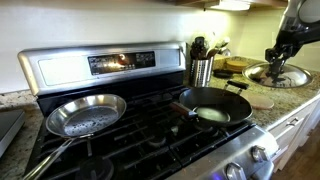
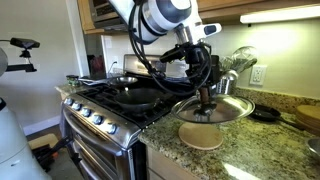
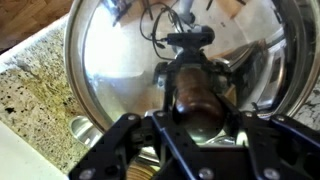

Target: Remove the lid for the pot.

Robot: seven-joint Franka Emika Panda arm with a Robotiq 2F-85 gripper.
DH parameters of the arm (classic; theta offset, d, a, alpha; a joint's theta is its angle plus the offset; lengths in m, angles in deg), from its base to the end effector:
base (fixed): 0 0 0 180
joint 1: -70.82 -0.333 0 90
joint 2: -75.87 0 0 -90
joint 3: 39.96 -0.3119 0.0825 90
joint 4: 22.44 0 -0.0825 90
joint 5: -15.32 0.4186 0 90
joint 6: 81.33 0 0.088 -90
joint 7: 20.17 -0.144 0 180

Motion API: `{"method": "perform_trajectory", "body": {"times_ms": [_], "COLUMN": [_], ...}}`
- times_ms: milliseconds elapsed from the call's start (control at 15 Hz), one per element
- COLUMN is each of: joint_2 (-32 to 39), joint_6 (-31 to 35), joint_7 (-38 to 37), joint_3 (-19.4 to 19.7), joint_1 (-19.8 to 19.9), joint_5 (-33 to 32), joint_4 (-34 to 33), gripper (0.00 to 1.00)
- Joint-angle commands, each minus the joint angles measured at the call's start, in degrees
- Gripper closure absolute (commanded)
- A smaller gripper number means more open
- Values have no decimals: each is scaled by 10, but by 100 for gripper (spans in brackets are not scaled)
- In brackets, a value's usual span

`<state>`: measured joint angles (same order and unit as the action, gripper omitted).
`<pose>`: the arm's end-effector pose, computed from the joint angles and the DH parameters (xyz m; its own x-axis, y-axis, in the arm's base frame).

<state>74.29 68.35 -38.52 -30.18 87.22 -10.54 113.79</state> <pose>0.4959 -0.2419 0.2949 0.8897 -0.3563 0.2854 -0.4241 -0.8765 0.2277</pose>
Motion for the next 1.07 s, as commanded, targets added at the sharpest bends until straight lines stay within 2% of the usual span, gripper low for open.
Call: {"method": "perform_trajectory", "body": {"times_ms": [0,267,1000], "joint_2": [67,123,167], "joint_6": [35,49,68], "joint_7": [-11,8,47], "joint_3": [24,36,23], "joint_1": [-5,-22,-64], "joint_5": [-6,34,158], "joint_4": [-42,-69,-70], "gripper": [80,80,80]}}
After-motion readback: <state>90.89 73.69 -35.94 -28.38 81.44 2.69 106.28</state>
